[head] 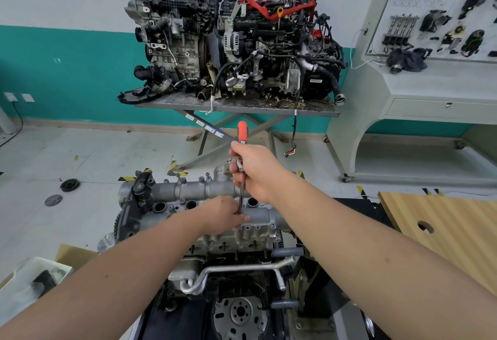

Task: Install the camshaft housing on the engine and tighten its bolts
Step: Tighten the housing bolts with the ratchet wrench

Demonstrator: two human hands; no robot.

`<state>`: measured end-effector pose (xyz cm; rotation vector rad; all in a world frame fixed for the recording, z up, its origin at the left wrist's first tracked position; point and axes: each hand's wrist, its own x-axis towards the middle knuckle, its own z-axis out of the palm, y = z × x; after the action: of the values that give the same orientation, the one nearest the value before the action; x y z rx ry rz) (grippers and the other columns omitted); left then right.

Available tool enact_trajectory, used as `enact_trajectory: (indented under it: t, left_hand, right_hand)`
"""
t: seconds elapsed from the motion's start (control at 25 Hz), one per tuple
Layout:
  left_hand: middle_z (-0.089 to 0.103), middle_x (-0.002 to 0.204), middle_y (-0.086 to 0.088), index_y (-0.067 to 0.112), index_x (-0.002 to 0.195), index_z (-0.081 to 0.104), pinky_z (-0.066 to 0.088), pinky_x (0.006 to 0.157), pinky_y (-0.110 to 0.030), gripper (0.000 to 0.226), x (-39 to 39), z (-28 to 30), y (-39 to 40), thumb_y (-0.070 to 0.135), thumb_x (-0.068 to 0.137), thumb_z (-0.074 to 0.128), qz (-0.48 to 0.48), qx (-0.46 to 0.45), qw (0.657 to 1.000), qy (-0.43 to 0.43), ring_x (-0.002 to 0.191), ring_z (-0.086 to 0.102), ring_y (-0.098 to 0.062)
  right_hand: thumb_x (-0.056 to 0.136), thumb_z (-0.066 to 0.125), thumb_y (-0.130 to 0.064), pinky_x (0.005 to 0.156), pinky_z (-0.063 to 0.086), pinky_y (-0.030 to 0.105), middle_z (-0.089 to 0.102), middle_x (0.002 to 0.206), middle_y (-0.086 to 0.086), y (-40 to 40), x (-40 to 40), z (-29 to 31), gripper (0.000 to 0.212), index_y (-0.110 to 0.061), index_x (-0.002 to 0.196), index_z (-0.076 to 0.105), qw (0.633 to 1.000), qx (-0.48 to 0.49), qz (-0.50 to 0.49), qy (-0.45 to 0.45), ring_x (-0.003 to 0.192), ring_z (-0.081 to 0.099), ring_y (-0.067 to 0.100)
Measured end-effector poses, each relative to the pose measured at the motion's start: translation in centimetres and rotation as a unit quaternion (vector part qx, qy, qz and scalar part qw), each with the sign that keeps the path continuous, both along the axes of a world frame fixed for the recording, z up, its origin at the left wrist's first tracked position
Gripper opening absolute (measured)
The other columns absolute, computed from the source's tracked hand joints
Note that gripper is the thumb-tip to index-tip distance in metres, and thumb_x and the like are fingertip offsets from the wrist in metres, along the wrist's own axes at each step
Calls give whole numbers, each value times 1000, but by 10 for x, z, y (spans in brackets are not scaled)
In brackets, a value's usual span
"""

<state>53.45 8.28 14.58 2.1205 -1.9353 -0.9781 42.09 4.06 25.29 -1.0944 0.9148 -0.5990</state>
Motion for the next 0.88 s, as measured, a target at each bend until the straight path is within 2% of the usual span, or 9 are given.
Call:
enact_trajectory:
  t: [0.12,0.24,0.36,0.52,0.6,0.72,0.88]
  left_hand:
    - [70,62,11,15,74,70,54,42,-29,43,-11,-2,-5,46,98,52,-4,-8,1000,10,47,65,-12]
    - [74,69,6,16,76,70,49,46,-25,45,-27,-4,-13,50,98,50,-7,-11,1000,24,51,67,-9]
    - [76,79,-1,14,88,66,60,59,-37,50,-43,-4,-22,58,98,45,13,12,996,85,63,73,-18]
    - [74,81,-5,17,90,64,62,58,-48,58,-59,-4,-29,69,94,40,8,42,995,93,67,73,-30]
    - [73,82,-9,17,89,65,62,58,-46,61,-63,-6,-30,70,94,37,-4,50,996,72,69,73,-32]
    - [72,78,-6,17,88,62,61,52,-36,57,-65,-10,-32,67,96,37,-21,39,998,52,61,70,-25]
    - [73,83,-4,17,91,62,61,56,-47,54,-62,-16,-33,66,96,40,-17,34,997,64,69,73,-31]
  right_hand:
    - [104,46,-28,51,30,28,51,46,-3,-5,-8,5,21,-14,90,51,1000,-13,-3,-5,35,31,10]
    - [105,45,-29,51,29,29,50,46,-3,-13,-19,8,23,-13,90,52,1000,-17,-7,4,36,29,10]
    - [105,46,-30,53,29,29,49,46,-3,-23,-32,7,24,-12,92,55,999,-20,-20,22,38,27,11]
    - [105,45,-32,55,29,31,47,46,-5,-34,-47,3,25,-13,91,54,999,-4,-43,28,37,26,10]
    - [105,45,-32,55,29,30,46,45,-5,-37,-52,0,26,-13,90,54,998,7,-50,28,36,26,10]
    - [105,45,-32,55,28,30,46,44,-5,-39,-55,-7,27,-13,89,53,998,12,-51,26,35,26,10]
    - [105,46,-33,55,30,30,48,46,-5,-40,-54,-10,26,-13,90,54,999,13,-44,24,36,27,10]
